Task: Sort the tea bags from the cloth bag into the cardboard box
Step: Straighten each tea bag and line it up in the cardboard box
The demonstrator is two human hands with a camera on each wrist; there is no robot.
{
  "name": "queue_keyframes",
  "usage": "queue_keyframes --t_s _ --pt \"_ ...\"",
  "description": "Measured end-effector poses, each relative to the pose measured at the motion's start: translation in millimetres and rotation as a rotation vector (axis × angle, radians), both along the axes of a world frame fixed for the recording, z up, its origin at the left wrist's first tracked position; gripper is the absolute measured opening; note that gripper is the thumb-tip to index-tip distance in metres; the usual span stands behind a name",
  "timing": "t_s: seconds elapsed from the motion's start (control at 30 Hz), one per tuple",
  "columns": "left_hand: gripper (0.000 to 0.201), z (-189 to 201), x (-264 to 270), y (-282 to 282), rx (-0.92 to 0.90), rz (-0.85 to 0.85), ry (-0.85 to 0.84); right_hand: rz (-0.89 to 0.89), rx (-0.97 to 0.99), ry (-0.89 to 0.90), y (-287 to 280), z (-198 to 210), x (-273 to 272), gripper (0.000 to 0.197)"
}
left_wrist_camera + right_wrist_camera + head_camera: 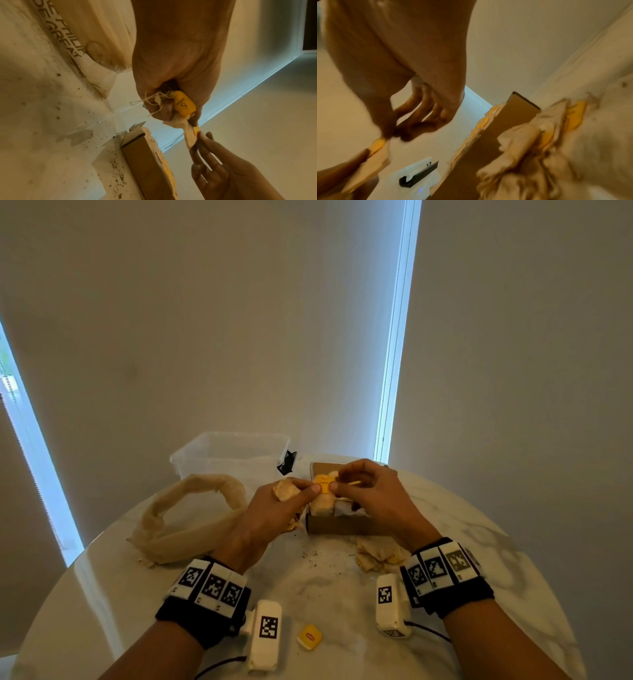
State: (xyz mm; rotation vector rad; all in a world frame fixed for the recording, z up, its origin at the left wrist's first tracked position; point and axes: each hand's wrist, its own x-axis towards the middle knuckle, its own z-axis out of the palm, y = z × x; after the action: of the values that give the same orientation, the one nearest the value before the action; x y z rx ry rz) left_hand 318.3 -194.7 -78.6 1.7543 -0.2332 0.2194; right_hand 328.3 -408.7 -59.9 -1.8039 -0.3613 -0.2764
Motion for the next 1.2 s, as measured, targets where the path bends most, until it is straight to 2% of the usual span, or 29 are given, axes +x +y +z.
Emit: queue_keyframes --t_s 0.1,0.27,0.4,0.57,0.77,1.03,1.2 --pt "0.022 -1 2 1 -0.027 0.008 -0.004 -0.074 0.124 -0.059 -1 -4 3 0.016" --pt "0.016 0 -1 1 0.037 -0.019 -0.015 0.097 0.056 0.023 8 -6 -5 0.019" --pt "0.012 0 -3 -1 0.063 -0.026 -0.023 0.013 0.049 -0.016 10 -9 -4 0.012" --pt "0.01 2 -4 -3 0.097 0.004 -0.031 -0.041 0.013 -0.049 13 -10 -1 0.018" --pt "0.018 7 -4 2 -0.029 0.071 -0.002 -0.187 0.146 -0.076 -58 27 16 0.022" --pt "0.017 8 -5 4 -0.02 0.068 0.043 -0.157 -0.227 0.295 -119 18 51 0.026" --pt "0.017 7 -4 4 -0.012 0.055 0.053 -0.151 -0.331 0.325 -121 7 59 0.03"
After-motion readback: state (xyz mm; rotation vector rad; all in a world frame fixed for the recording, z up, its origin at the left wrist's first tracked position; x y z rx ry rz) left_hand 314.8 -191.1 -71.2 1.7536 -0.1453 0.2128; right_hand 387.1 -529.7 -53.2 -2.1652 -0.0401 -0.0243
